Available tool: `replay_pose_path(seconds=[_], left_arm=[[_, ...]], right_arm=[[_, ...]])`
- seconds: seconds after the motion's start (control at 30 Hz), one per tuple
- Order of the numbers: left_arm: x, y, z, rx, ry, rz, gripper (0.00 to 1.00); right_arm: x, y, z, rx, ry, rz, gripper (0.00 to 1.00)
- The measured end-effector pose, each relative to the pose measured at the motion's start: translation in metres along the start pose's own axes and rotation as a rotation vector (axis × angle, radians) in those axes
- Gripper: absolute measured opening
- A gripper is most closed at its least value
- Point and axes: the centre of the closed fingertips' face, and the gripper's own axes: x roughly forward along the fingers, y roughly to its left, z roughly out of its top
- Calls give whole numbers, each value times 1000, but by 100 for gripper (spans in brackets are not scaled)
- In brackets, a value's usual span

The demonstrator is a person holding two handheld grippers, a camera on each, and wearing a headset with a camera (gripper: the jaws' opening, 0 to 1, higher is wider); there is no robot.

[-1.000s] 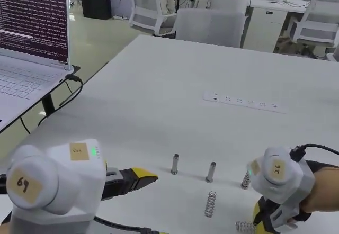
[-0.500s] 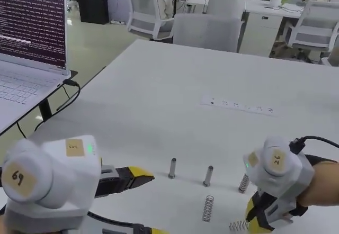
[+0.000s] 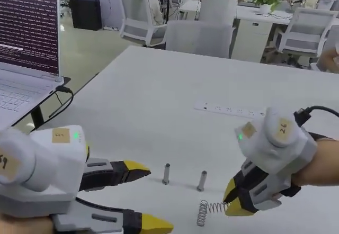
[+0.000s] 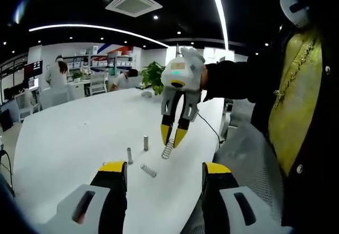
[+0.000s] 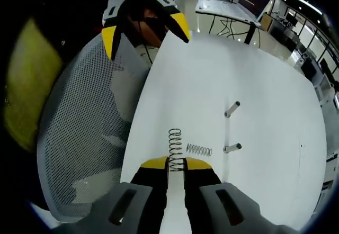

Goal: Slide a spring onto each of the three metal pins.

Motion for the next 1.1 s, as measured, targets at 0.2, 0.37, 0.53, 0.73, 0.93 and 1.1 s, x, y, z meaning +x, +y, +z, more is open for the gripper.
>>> replay_pose_path(seconds=[0.2,0.37,0.53,0.73,0.93,1.1], left_arm=[[3,1,3,13,-21,-26,46],[8,-2,3,30,-31,-63,37],[10,-6,6,18,-63,-93,33],[11,-10,7,33,-72,-113,25],[13,-13,9,33,-89,-130,20],[13,-15,11,44,-105,-136,13]], right_arm=[[-11,7,31,-27,-69,8,8],[-16,14,48,-46,-111,20,8],[-20,19,59,-52,-146,34,8],[-20,22,66,-66,-159,41,8],[-21,27,75,-75,-182,53,8],[-22,28,78,-77,-196,57,8]])
